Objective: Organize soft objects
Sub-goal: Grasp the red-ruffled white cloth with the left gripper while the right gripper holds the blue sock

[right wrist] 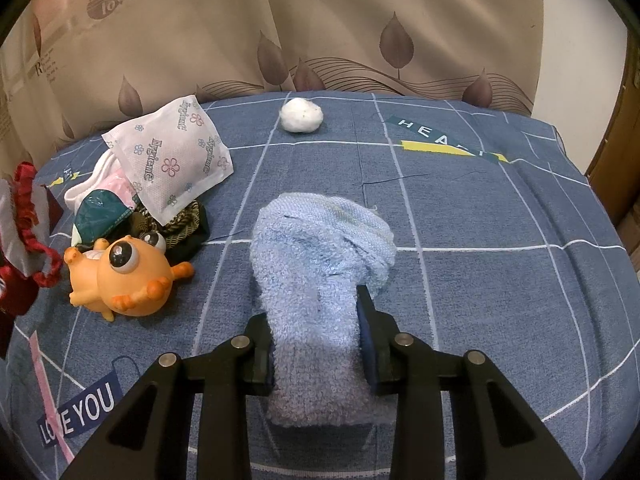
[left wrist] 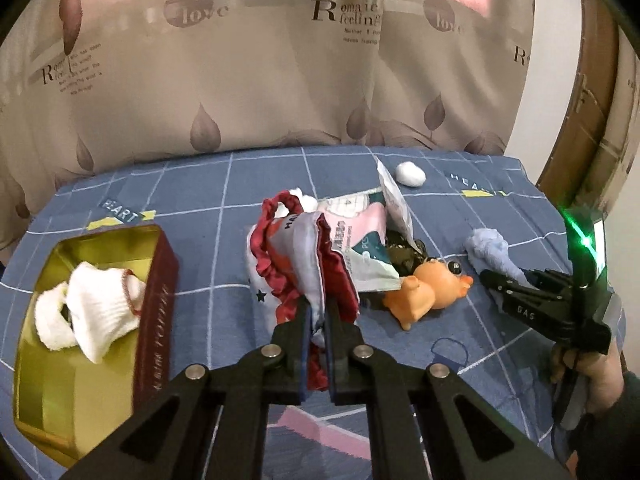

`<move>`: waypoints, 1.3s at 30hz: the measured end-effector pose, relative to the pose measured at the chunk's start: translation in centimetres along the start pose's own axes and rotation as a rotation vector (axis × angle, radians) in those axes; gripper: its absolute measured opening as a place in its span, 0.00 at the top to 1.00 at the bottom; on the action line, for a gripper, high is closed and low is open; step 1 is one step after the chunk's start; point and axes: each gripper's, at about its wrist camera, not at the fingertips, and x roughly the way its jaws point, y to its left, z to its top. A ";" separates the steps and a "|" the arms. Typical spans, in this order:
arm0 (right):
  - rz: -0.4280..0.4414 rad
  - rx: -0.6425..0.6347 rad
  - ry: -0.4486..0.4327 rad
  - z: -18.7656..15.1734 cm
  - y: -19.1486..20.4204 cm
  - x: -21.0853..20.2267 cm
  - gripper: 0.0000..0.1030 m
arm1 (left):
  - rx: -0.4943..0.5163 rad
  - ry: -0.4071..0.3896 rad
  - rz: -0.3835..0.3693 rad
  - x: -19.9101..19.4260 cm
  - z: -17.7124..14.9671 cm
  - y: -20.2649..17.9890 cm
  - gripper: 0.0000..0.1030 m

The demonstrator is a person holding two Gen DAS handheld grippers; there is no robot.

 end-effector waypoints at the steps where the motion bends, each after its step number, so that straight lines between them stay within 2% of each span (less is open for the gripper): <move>1: -0.001 0.000 0.000 0.0 0.0 0.0 0.69 | -0.001 -0.001 0.000 -0.3 0.1 0.1 0.94; 13: -0.005 0.000 0.002 0.0 0.1 0.0 0.69 | -0.001 -0.022 -0.002 -3.2 1.1 1.9 0.94; 17: -0.007 -0.001 0.002 0.0 0.1 0.0 0.69 | -0.003 -0.032 0.027 -4.3 1.4 3.0 0.94; 22: -0.009 -0.001 0.003 0.0 0.1 0.0 0.69 | 0.002 -0.062 0.083 -6.0 2.1 4.7 0.94; 28: -0.014 -0.002 0.004 0.0 0.2 0.0 0.68 | -0.021 -0.083 0.176 -7.9 2.9 8.6 0.94; 39: -0.024 -0.008 0.005 -0.2 0.4 0.0 0.68 | -0.127 -0.055 0.307 -8.5 2.4 15.9 0.94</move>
